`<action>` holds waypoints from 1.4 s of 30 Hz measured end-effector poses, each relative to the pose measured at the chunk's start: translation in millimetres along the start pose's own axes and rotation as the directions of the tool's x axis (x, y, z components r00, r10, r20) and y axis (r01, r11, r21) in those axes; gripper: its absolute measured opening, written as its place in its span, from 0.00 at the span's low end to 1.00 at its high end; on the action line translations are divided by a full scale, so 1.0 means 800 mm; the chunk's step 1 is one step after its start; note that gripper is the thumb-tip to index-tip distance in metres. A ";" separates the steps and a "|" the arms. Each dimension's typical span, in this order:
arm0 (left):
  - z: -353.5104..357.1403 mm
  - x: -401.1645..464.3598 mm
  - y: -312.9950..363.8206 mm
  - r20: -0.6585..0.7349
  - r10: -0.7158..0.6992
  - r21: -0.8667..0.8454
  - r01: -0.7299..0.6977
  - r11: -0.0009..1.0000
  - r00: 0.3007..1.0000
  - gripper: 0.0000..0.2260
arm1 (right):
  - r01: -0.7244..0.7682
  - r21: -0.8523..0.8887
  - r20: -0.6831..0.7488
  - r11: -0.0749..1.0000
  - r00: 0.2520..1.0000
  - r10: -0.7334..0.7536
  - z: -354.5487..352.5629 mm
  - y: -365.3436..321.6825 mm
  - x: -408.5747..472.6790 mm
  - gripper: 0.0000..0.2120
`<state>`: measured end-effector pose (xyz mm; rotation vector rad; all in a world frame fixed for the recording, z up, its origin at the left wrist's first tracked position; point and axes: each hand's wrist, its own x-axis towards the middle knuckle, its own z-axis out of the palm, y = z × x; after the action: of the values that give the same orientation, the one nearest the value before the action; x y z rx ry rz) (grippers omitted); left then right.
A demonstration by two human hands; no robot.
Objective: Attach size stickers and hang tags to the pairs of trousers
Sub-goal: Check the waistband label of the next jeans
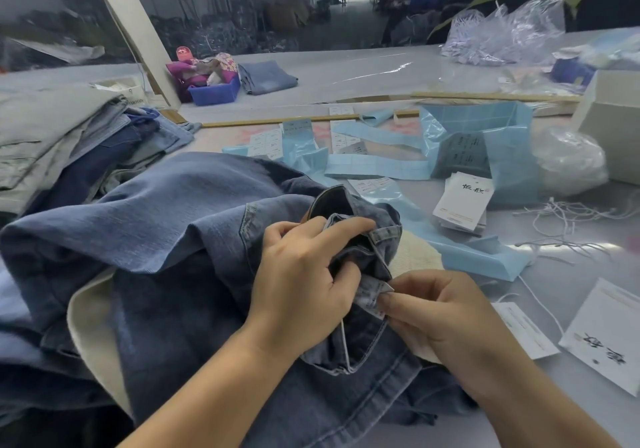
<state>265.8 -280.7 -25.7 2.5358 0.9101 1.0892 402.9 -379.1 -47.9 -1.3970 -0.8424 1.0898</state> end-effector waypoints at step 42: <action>0.000 -0.004 -0.008 0.113 0.008 -0.083 0.002 0.997 0.994 0.27 | -0.020 -0.200 -0.019 0.980 1.000 0.016 -0.010 -0.011 0.005 0.05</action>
<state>260.9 -277.5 -30.4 2.5033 0.8147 0.9522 412.7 -376.9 -40.2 -1.5813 -0.9493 1.0269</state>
